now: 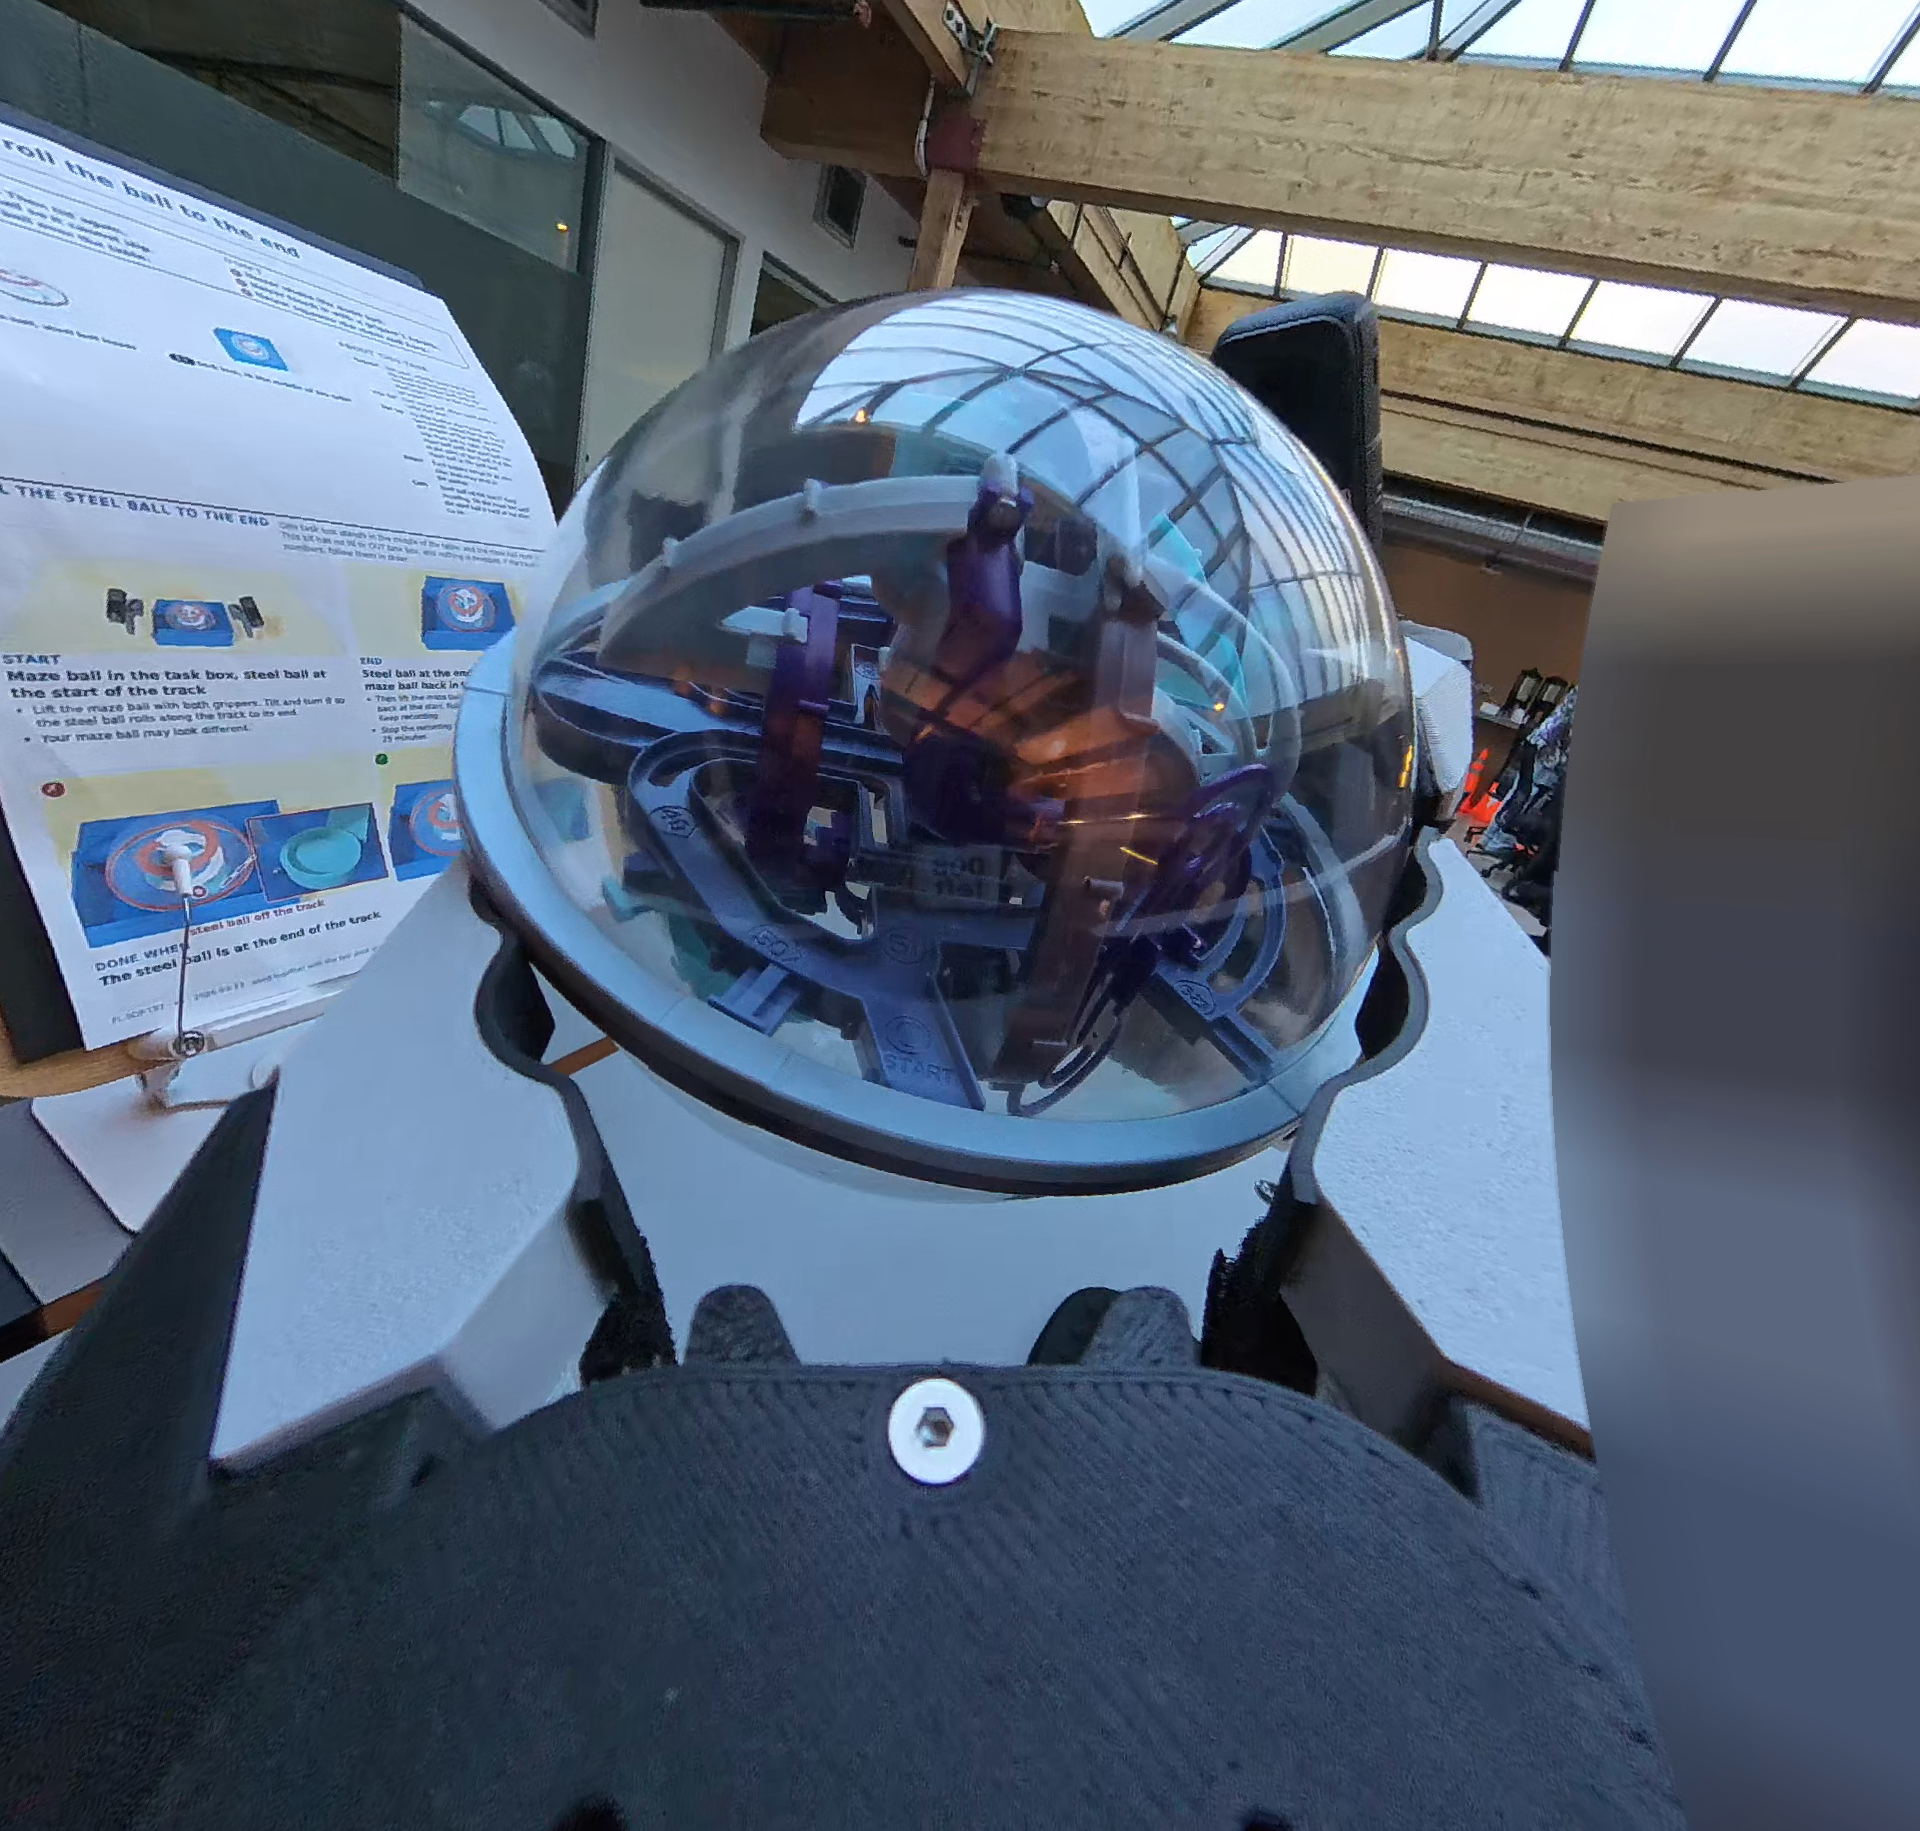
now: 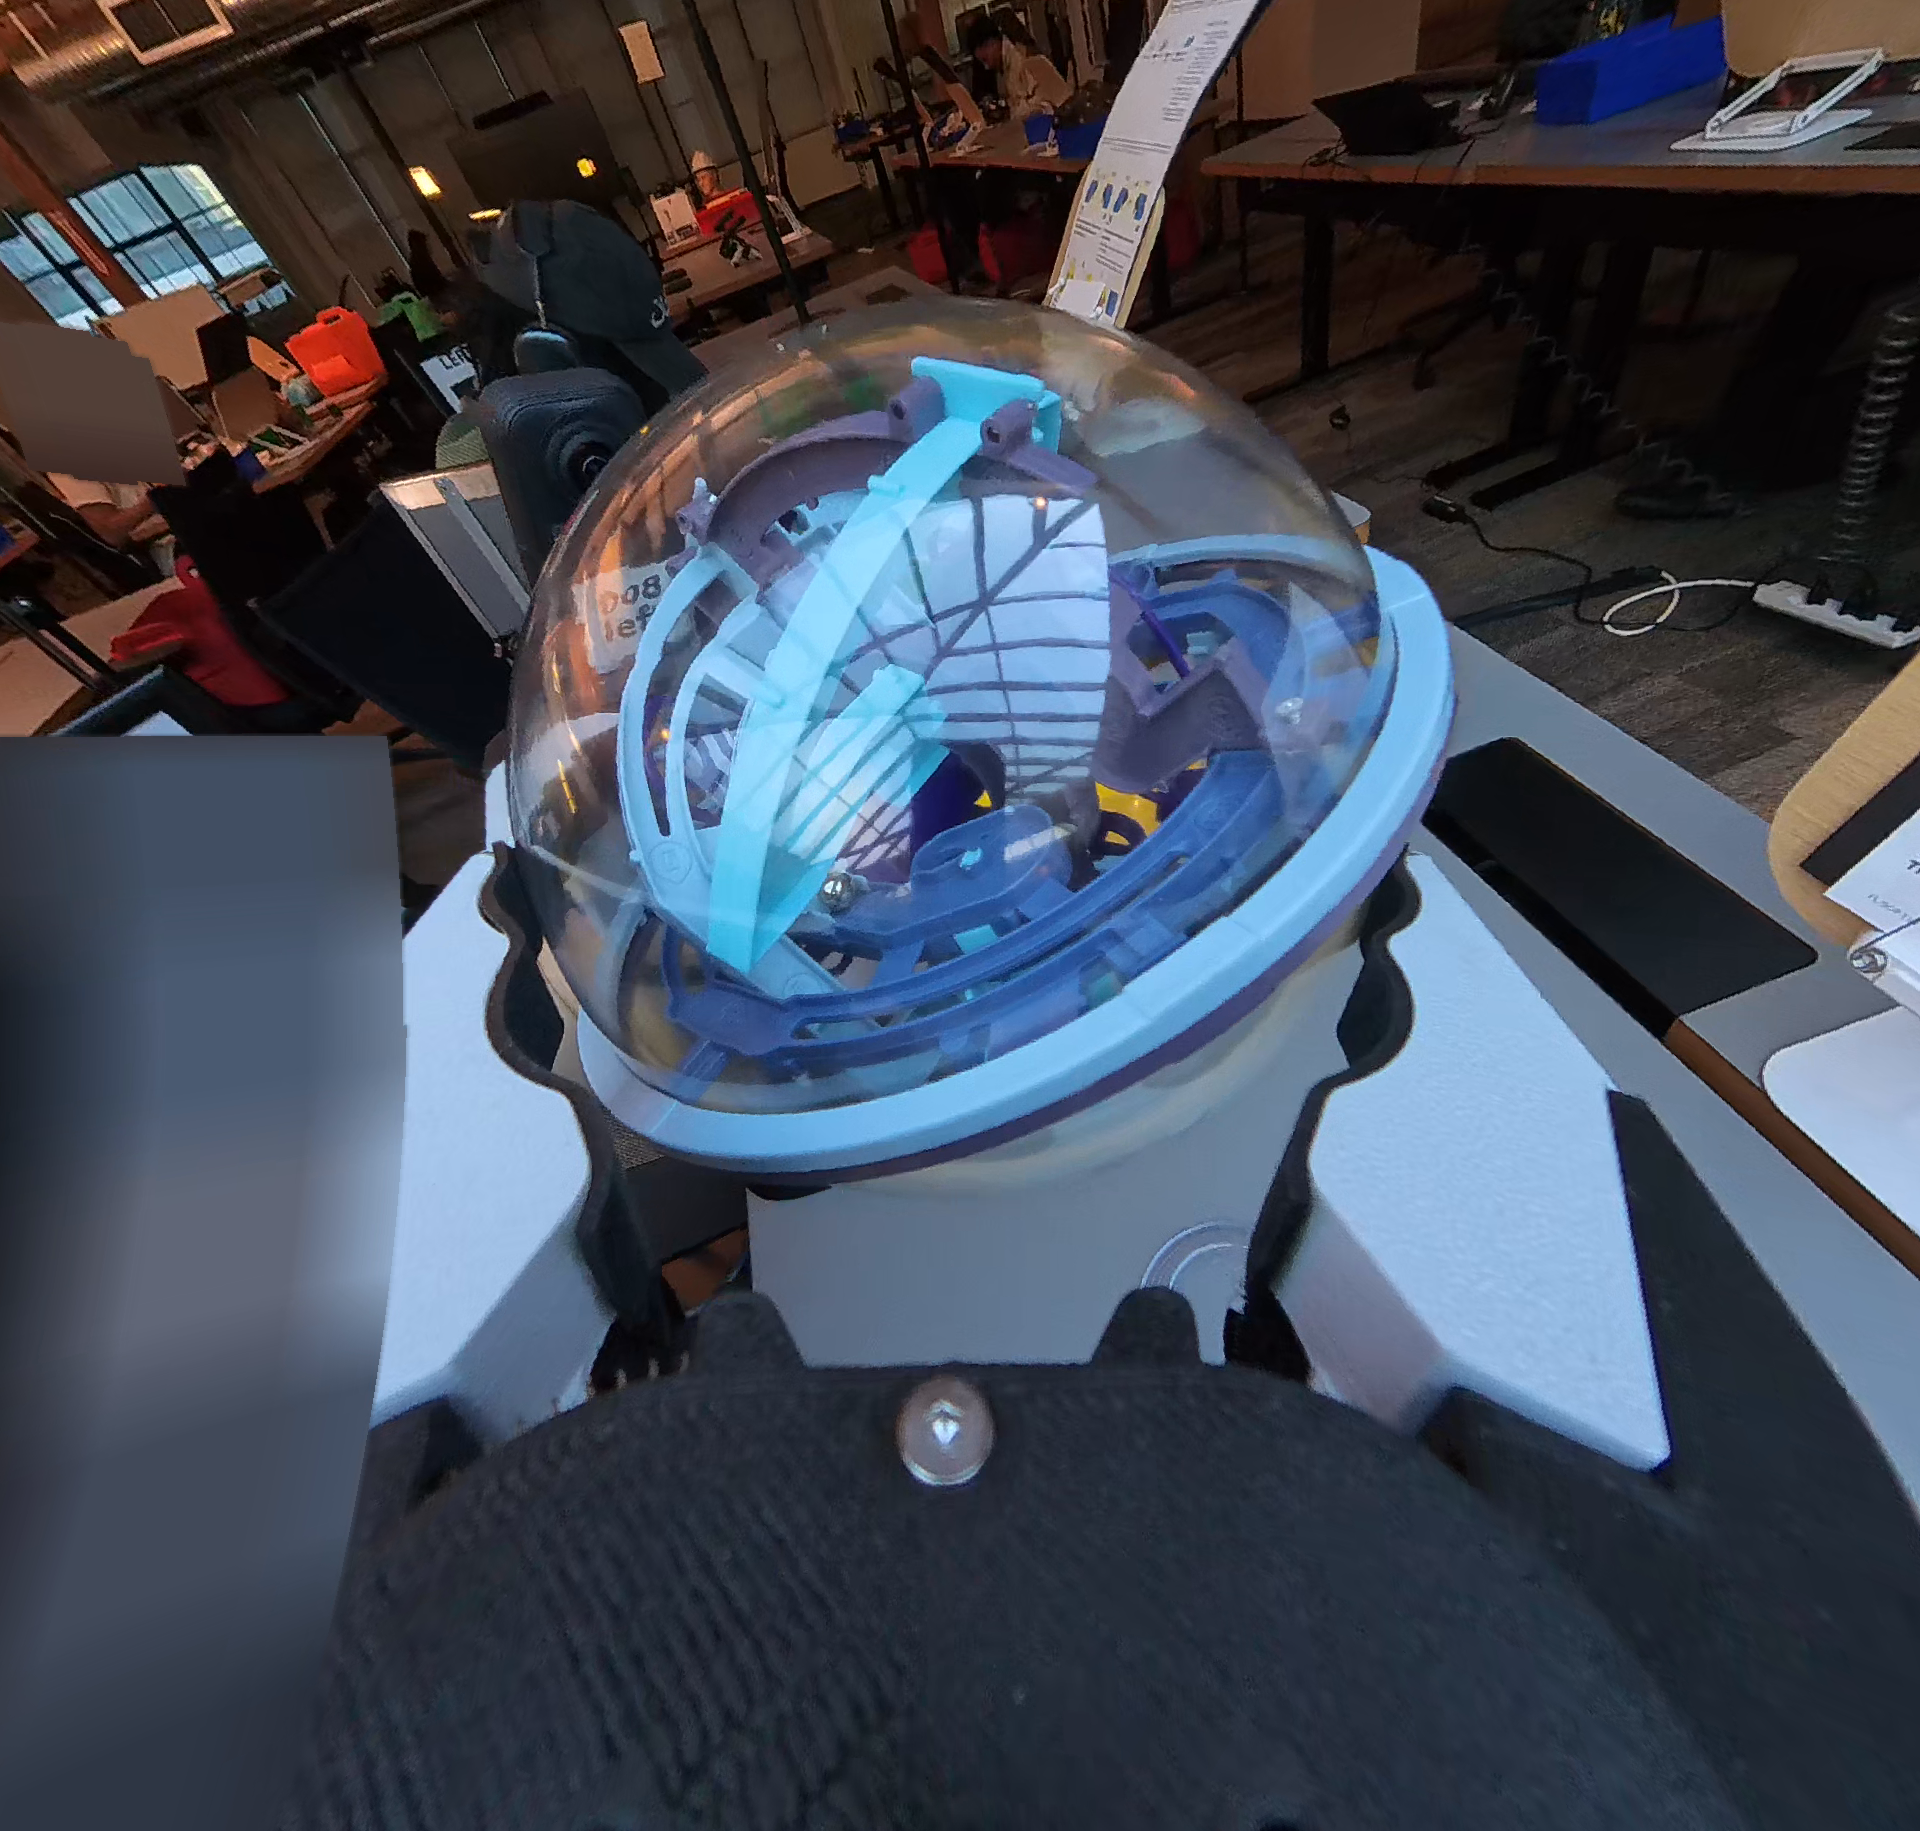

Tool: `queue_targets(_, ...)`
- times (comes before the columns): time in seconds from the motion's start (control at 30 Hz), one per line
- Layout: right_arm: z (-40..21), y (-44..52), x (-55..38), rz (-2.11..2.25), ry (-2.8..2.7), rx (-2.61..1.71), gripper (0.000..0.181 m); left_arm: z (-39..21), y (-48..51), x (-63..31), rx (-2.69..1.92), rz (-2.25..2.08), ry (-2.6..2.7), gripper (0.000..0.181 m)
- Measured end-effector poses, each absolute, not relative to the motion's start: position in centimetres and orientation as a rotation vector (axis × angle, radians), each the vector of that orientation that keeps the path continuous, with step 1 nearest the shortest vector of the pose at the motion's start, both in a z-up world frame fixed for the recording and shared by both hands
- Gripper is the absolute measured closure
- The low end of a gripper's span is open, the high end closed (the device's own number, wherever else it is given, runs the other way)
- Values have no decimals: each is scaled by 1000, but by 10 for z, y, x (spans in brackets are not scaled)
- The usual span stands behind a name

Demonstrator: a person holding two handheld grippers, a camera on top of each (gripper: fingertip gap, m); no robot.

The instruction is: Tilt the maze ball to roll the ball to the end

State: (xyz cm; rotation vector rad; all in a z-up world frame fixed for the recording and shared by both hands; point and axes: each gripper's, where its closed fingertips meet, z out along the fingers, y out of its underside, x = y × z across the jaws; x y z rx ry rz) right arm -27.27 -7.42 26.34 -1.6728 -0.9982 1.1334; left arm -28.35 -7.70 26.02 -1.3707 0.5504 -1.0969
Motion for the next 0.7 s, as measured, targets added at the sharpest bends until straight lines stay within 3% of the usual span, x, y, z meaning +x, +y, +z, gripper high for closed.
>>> queue_targets(0.7,253,-84,-282,1010,-920,-1810,27,255,-85,-293,-1296,-1245,593,25)
